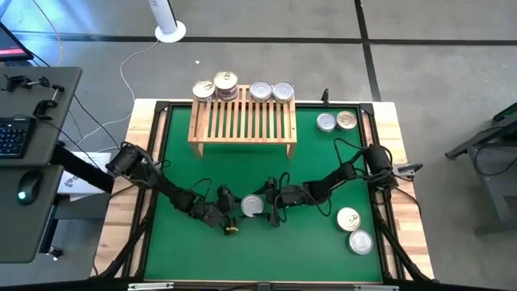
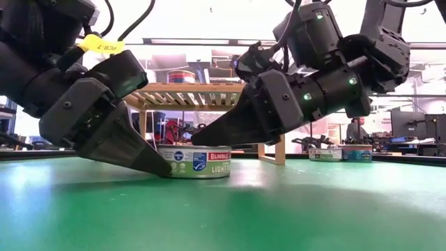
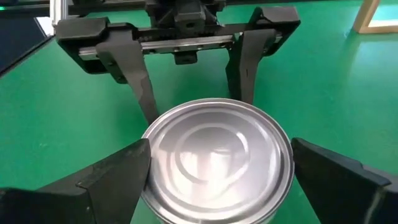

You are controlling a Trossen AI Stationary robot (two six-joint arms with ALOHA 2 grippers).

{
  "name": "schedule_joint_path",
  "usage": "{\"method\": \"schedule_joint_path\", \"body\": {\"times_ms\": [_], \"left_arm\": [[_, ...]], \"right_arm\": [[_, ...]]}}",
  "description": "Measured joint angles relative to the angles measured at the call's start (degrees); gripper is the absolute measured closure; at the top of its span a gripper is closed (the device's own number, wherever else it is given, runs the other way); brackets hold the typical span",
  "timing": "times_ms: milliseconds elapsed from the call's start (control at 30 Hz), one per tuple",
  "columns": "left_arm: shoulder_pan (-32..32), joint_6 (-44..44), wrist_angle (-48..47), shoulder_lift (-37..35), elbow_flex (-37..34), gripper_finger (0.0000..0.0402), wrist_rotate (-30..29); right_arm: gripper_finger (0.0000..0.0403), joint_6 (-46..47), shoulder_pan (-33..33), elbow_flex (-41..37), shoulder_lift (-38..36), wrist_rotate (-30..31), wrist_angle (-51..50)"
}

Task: Stack canned seafood by type on shelf
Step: Stack the green white tuna can on top of the right green white tuna can on the shelf

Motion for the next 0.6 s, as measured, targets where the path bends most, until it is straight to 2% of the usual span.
{"method": "schedule_joint_path", "body": {"times_ms": [333, 600], "left_arm": [[-0.3, -1.1, -0.8, 0.0, 0.2, 0.0104, -0.8], [-0.3, -1.1, -0.8, 0.0, 0.2, 0.0104, -0.7]], "right_arm": [[0.0027, -1.4, 0.3, -4.5, -8.1, 0.1, -1.9], [0.0027, 0.7, 0.5, -11.1, -8.8, 2.6, -0.7]]}}
